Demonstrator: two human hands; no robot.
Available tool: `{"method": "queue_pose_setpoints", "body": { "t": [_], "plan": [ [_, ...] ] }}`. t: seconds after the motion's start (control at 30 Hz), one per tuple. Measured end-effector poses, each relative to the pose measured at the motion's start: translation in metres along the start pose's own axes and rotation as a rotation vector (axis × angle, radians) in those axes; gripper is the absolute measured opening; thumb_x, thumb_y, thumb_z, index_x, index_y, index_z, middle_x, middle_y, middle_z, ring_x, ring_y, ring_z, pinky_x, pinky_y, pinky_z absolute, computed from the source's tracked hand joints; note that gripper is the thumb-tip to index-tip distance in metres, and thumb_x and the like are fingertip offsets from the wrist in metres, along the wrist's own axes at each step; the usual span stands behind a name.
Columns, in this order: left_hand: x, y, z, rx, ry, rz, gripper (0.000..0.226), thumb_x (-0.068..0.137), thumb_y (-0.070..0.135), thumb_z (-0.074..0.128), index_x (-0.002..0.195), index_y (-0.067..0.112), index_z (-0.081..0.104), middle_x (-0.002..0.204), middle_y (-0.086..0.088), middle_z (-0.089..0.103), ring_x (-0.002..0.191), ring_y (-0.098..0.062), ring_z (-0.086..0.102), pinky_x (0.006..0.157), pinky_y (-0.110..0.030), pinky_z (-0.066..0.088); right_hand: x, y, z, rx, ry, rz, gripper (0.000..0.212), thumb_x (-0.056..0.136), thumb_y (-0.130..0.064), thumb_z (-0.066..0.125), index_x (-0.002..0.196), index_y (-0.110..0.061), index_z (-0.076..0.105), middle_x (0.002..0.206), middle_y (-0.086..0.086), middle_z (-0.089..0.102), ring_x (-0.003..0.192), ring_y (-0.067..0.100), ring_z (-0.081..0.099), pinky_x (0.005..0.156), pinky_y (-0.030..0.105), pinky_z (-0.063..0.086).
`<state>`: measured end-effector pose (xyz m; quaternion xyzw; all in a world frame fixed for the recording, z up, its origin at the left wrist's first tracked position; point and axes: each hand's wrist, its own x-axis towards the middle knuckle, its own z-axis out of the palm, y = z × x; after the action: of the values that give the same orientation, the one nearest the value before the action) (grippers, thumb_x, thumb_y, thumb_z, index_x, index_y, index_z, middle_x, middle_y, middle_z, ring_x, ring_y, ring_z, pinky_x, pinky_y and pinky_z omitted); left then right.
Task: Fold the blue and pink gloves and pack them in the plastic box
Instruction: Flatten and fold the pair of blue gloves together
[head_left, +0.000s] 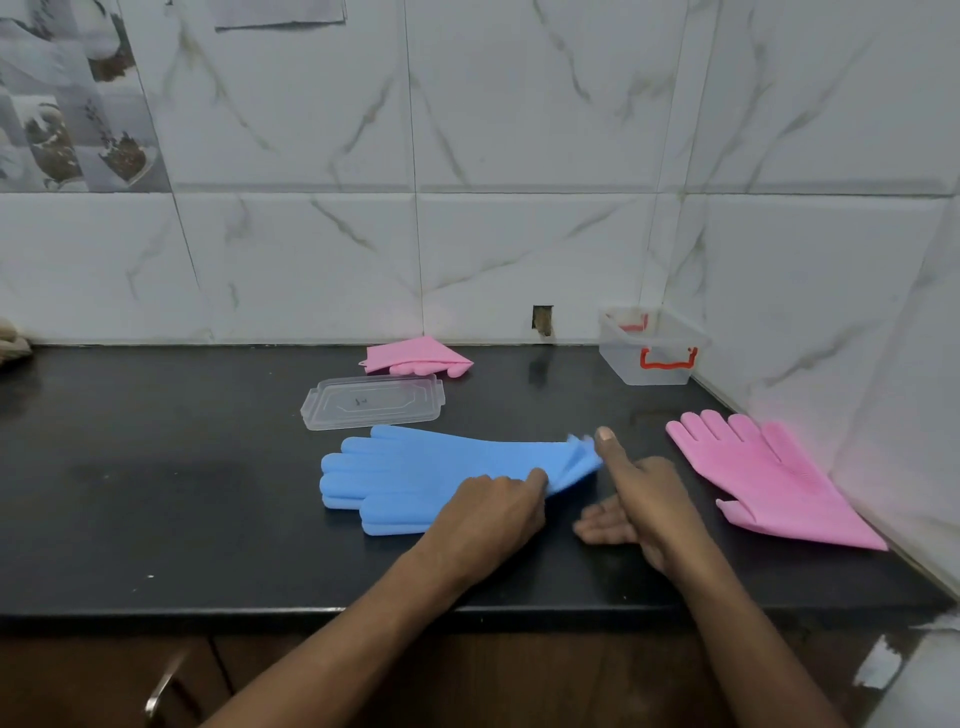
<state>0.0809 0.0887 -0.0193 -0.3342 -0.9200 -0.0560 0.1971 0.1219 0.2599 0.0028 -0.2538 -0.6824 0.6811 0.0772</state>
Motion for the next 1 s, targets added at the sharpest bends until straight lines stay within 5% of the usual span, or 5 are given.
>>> {"method": "queue_pose_setpoints", "body": {
  "t": [0.17, 0.3, 0.5, 0.77, 1.0],
  "plan": [
    [-0.007, -0.011, -0.010, -0.069, -0.084, 0.213, 0.040, 0.101, 0.049, 0.033, 0.107, 0.022, 0.062, 0.112, 0.002, 0.068, 0.095, -0.024, 0.064, 0.075, -0.038, 0.050, 0.019, -0.009, 0.010, -0.111, -0.051, -0.023, 0.029, 0.080, 0.009, 0.072, 0.099, 0.012, 0.052, 0.107, 0.033, 0.063, 0.078, 0.038, 0.071, 0.052, 0.039, 0.060],
    [-0.011, -0.029, -0.015, -0.136, -0.181, 0.121, 0.048, 0.102, 0.049, 0.029, 0.127, 0.021, 0.059, 0.133, -0.003, 0.057, 0.127, -0.021, 0.047, 0.116, -0.038, 0.026, 0.029, -0.007, -0.008, -0.482, 0.123, -0.084, 0.040, 0.071, -0.003, 0.082, 0.101, 0.005, 0.057, 0.098, 0.020, 0.063, 0.083, 0.028, 0.062, 0.066, 0.036, 0.048],
    [-0.006, -0.033, -0.005, -0.115, -0.484, 0.153, 0.056, 0.098, 0.062, 0.015, 0.151, 0.046, 0.016, 0.165, -0.009, 0.005, 0.152, -0.027, 0.003, 0.123, -0.045, 0.003, 0.021, -0.015, -0.005, -0.468, 0.209, -0.236, 0.027, 0.066, -0.009, 0.080, 0.074, 0.004, 0.057, 0.070, 0.016, 0.056, 0.060, 0.025, 0.052, 0.055, 0.032, 0.037],
    [0.063, -0.047, -0.043, -1.422, -0.325, -0.534, 0.064, 0.089, 0.065, 0.049, 0.094, 0.005, 0.068, 0.081, -0.017, 0.070, 0.068, -0.028, 0.068, 0.063, -0.035, 0.059, -0.018, -0.034, 0.070, -1.116, 0.316, -0.687, 0.028, 0.091, -0.017, 0.057, 0.119, -0.017, 0.055, 0.107, 0.007, 0.066, 0.096, 0.028, 0.064, 0.067, 0.032, 0.039],
    [0.089, -0.063, -0.019, -1.046, -0.315, -0.740, 0.028, 0.071, 0.010, 0.079, 0.063, 0.010, 0.053, 0.051, -0.004, 0.042, 0.033, -0.015, 0.038, 0.038, -0.017, 0.033, -0.046, 0.013, 0.101, -1.209, 0.233, -0.854, 0.044, 0.085, -0.005, 0.061, 0.128, -0.009, 0.053, 0.109, 0.007, 0.065, 0.098, 0.026, 0.061, 0.078, 0.036, 0.049]
  ]
}}
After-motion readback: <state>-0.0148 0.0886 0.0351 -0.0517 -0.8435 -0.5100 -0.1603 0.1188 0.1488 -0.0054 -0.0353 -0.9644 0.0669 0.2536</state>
